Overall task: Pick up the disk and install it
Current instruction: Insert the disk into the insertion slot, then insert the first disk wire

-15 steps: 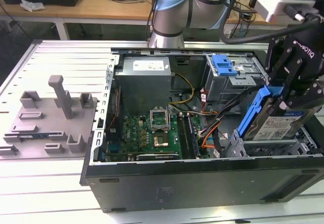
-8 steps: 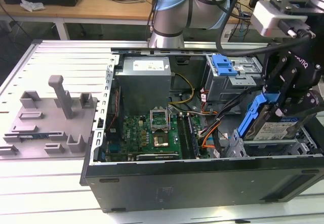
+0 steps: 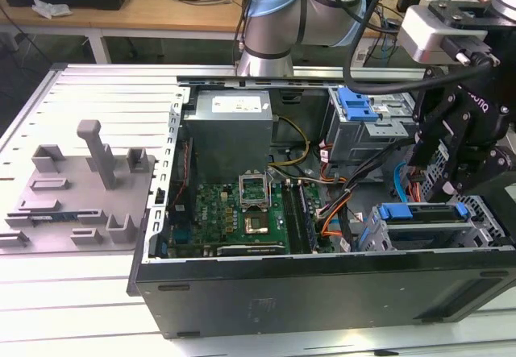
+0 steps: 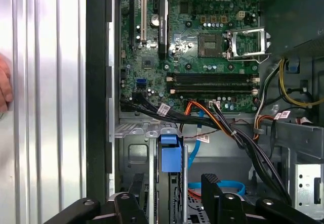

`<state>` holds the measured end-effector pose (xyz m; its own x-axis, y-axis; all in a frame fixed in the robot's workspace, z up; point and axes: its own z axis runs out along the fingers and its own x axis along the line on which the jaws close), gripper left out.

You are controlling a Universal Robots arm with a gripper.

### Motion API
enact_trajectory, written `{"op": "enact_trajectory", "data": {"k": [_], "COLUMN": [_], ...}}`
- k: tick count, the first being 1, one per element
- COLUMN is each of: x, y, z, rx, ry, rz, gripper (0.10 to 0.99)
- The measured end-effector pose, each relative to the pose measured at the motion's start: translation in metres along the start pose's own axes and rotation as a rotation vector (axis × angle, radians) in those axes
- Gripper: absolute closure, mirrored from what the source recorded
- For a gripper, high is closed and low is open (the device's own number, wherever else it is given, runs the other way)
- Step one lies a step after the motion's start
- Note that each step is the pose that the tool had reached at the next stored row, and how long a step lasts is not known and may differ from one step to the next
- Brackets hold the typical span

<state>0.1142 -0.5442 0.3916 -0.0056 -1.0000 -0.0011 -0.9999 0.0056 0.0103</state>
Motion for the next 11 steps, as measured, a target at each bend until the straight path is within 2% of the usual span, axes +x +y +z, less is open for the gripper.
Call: {"op": "enact_trajectory", "data": {"k": [11], "x": [0.0000], "y": [0.0000], "z": [0.0000], "rx": [0.000], "ry": [0.0002], "rz": [-0.010], "gripper": [0.522]}}
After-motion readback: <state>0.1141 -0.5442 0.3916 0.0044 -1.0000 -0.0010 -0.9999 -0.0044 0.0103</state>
